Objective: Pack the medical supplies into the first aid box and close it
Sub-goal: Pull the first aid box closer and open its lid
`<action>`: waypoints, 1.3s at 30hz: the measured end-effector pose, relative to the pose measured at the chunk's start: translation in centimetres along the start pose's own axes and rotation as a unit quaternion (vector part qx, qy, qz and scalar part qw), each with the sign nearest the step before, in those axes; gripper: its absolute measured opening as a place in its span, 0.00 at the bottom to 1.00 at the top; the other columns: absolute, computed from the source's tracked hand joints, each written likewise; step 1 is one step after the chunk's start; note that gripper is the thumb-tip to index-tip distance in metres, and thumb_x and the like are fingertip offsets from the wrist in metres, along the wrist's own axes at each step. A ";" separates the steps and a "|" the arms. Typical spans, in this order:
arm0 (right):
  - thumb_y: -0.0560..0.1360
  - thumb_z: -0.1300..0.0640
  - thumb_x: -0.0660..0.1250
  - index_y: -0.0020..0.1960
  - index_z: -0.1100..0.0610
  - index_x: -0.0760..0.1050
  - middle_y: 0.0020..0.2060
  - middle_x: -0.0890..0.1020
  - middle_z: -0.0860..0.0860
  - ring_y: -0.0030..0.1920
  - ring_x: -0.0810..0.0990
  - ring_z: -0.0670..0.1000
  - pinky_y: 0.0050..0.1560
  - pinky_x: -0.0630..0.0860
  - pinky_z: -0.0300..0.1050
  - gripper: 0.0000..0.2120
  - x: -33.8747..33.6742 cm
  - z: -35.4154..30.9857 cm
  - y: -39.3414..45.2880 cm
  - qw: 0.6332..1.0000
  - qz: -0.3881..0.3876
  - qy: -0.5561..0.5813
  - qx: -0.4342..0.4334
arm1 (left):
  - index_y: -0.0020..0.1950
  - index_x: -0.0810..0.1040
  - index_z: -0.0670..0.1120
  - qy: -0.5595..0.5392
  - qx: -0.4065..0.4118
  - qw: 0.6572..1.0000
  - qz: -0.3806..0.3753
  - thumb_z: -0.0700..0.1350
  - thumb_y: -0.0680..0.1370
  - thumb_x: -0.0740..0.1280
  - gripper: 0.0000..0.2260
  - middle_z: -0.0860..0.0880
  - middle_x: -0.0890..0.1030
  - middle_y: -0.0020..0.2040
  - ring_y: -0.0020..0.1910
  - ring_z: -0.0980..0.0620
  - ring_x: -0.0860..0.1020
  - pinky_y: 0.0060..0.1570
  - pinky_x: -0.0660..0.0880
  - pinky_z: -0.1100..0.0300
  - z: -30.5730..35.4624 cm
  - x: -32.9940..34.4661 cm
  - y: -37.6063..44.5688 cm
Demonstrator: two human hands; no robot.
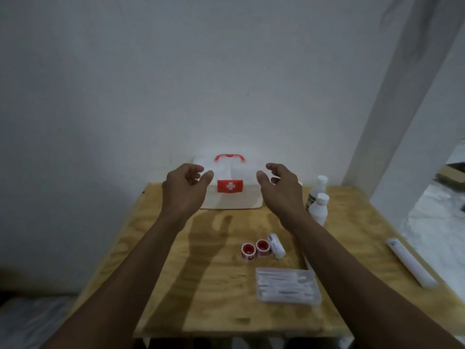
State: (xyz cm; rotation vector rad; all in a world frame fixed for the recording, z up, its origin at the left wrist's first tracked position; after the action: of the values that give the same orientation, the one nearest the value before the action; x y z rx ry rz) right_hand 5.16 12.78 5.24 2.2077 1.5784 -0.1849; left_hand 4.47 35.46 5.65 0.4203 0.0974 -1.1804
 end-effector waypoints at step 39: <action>0.75 0.53 0.70 0.68 0.46 0.55 0.69 0.64 0.56 0.61 0.73 0.59 0.54 0.78 0.50 0.30 6.1 1.0 -7.3 0.902 0.152 0.250 0.318 | 0.77 0.63 0.52 0.198 0.016 0.977 -0.078 0.61 0.79 0.60 0.28 0.47 0.62 0.79 0.77 0.44 0.60 0.73 0.59 0.45 -1.7 4.4 3.5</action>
State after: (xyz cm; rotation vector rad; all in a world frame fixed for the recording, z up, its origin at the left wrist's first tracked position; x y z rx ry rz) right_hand 0.66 19.61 0.40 3.1903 1.5228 -0.0358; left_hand 9.63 33.31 3.78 0.6822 0.4640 -1.2399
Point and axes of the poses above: each hand's wrist, its own y-axis towards the middle knuckle, its own x-axis out of the palm, z = x × y, the point moved 6 cm from there along y, towards the middle knuckle
